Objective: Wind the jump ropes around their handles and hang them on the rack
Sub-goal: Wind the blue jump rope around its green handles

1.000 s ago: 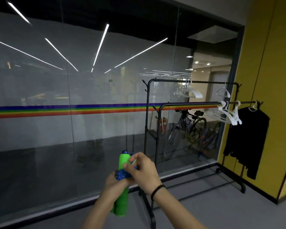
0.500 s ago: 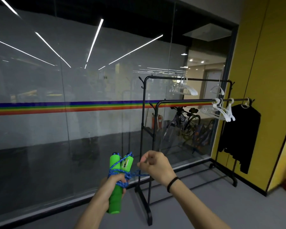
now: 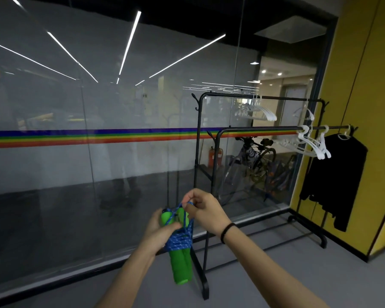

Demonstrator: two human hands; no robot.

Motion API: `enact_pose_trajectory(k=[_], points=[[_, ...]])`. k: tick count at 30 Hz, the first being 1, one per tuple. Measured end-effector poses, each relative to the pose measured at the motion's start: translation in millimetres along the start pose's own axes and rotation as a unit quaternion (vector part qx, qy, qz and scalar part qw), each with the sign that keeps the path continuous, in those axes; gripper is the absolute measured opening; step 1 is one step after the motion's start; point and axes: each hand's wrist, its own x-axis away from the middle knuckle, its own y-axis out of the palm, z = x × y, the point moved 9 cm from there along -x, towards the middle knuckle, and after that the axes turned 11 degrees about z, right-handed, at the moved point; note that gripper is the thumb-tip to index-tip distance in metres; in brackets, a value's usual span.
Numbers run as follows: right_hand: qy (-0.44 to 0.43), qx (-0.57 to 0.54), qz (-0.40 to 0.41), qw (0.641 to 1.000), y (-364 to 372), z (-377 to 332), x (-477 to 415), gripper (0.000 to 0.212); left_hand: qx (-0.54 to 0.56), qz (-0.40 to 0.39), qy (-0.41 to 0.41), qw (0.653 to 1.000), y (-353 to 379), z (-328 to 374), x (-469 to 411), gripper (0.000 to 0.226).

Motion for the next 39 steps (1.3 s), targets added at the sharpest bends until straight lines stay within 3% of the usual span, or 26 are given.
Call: enact_pose_trajectory(k=[2,5,7,19,26,33,39], points=[[0.004,-0.005,0.006,1.000,-2.6,15.8,-21.8,0.031,-0.027,0.024,0.055,0.998,7.8,15.2,-16.2,0.068],[0.001,0.001,0.005,1.000,-3.3,44.0,-58.0,0.030,-0.021,0.002,0.130,0.991,37.8,36.0,-45.8,0.037],[-0.001,0.003,0.004,1.000,-5.4,64.9,-88.0,0.030,-0.007,-0.032,0.129,0.991,65.7,39.5,-70.9,0.020],[0.012,0.003,0.011,1.000,-55.5,174.7,-299.9,0.018,0.014,-0.034,0.159,0.987,194.9,69.2,-284.2,0.017],[0.005,0.132,0.086,0.988,-78.0,222.5,-382.0,0.016,0.008,-0.048,0.174,0.983,254.9,68.7,-387.1,0.024],[-0.028,0.275,0.166,0.947,-92.2,255.1,-445.4,0.012,0.011,-0.139,0.155,0.978,317.0,71.4,-476.1,0.023],[-0.008,0.374,0.211,0.903,-103.7,278.8,-468.5,0.013,-0.019,-0.223,0.115,0.968,360.6,62.6,-520.6,0.023]])
